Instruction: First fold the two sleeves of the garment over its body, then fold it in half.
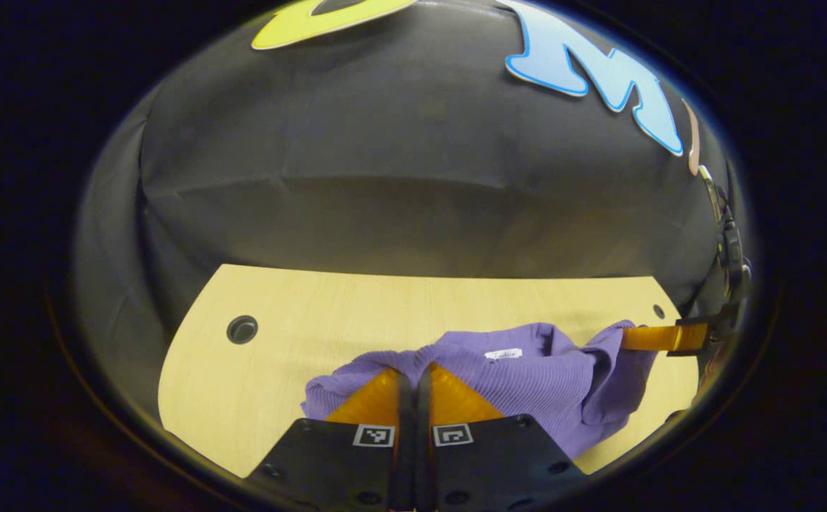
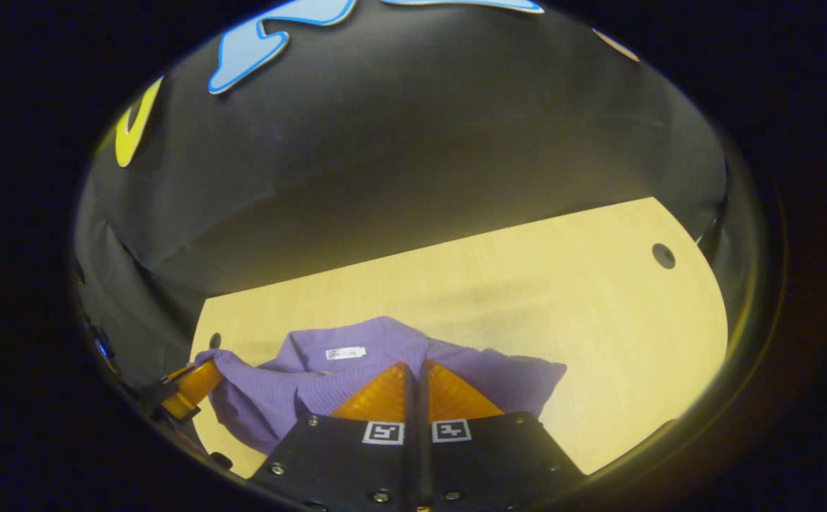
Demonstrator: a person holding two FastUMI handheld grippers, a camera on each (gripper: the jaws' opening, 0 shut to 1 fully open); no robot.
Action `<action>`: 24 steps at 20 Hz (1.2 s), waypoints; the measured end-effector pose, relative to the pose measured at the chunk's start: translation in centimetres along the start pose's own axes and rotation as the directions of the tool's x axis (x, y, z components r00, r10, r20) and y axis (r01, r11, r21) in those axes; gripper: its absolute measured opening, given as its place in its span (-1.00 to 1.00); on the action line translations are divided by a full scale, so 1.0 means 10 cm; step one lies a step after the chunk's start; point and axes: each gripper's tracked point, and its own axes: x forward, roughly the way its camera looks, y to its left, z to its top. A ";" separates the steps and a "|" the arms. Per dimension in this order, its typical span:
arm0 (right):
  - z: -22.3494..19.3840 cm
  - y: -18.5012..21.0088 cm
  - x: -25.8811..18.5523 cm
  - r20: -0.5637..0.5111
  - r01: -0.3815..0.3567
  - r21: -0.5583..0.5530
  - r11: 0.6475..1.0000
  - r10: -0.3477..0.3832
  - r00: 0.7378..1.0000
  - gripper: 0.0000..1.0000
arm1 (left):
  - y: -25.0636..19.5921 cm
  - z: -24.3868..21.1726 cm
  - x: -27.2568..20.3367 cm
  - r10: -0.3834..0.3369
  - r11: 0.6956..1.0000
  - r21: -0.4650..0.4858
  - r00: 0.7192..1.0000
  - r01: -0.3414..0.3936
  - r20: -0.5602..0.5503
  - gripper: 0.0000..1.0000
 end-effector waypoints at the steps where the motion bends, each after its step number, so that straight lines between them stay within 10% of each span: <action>1: -0.03 -0.01 0.07 -0.010 0.003 -0.001 1.000 -0.003 1.000 -0.99 | 0.01 -0.03 0.06 0.003 1.000 0.004 1.000 -0.003 -0.012 -0.88; 18: -0.26 -0.10 0.44 -0.121 0.007 0.028 1.000 -0.004 0.993 -0.99 | 0.21 -0.68 0.59 0.079 0.997 -0.002 0.983 -0.080 -0.164 -0.88; 24: -0.19 -0.06 0.29 -0.123 -0.040 0.051 0.998 0.046 0.991 -0.50 | 0.18 -0.67 0.50 0.060 0.997 -0.028 0.984 -0.066 -0.165 -0.54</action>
